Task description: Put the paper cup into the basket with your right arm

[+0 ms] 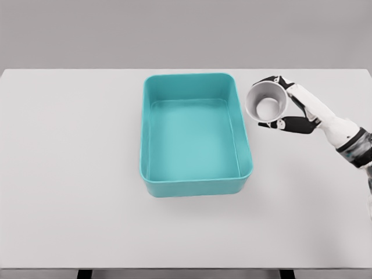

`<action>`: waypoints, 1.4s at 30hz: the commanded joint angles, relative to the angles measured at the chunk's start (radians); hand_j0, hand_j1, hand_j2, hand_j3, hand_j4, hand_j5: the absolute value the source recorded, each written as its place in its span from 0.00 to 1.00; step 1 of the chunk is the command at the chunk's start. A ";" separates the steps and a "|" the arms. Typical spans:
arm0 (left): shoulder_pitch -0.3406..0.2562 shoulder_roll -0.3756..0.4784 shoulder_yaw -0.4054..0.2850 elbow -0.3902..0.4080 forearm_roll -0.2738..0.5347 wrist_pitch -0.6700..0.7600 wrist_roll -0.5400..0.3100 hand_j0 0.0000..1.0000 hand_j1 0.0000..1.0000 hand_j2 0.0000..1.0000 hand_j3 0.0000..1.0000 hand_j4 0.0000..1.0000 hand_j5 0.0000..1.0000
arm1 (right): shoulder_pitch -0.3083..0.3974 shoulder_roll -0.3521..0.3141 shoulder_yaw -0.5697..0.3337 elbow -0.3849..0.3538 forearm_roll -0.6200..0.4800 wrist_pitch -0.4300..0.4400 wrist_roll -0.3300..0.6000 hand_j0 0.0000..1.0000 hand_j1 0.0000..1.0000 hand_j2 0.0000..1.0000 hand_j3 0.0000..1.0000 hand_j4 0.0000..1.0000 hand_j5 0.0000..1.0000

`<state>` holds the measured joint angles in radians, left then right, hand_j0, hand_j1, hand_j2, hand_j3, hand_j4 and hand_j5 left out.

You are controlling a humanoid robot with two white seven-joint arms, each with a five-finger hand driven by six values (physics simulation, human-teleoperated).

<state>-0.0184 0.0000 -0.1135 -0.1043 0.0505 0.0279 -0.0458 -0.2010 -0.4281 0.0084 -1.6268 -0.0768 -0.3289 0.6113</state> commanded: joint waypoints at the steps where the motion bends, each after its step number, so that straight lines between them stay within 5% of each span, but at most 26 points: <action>1: 0.000 0.000 0.000 0.000 0.000 0.000 0.000 1.00 1.00 1.00 1.00 1.00 1.00 | 0.000 0.008 0.013 -0.001 0.017 -0.012 0.000 0.47 0.47 0.47 0.47 0.47 0.47; 8: 0.000 0.000 0.000 0.000 0.000 0.000 0.000 1.00 1.00 1.00 1.00 1.00 1.00 | -0.043 0.031 0.038 -0.001 0.098 -0.033 0.000 0.47 0.47 0.47 0.47 0.47 0.47; 23: 0.000 0.000 0.000 0.000 0.000 0.000 0.000 1.00 1.00 1.00 1.00 1.00 1.00 | -0.216 0.057 0.252 0.002 0.293 -0.024 0.000 0.47 0.47 0.47 0.47 0.47 0.47; 42: 0.000 0.000 0.000 0.000 0.000 0.000 0.000 1.00 1.00 1.00 1.00 1.00 1.00 | -0.337 -0.018 0.507 0.027 0.377 -0.018 0.000 0.46 0.46 0.46 0.46 0.46 0.46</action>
<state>-0.0169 0.0000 -0.1135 -0.1043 0.0505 0.0277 -0.0458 -0.5384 -0.4387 0.4844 -1.6043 0.2999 -0.3492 0.6117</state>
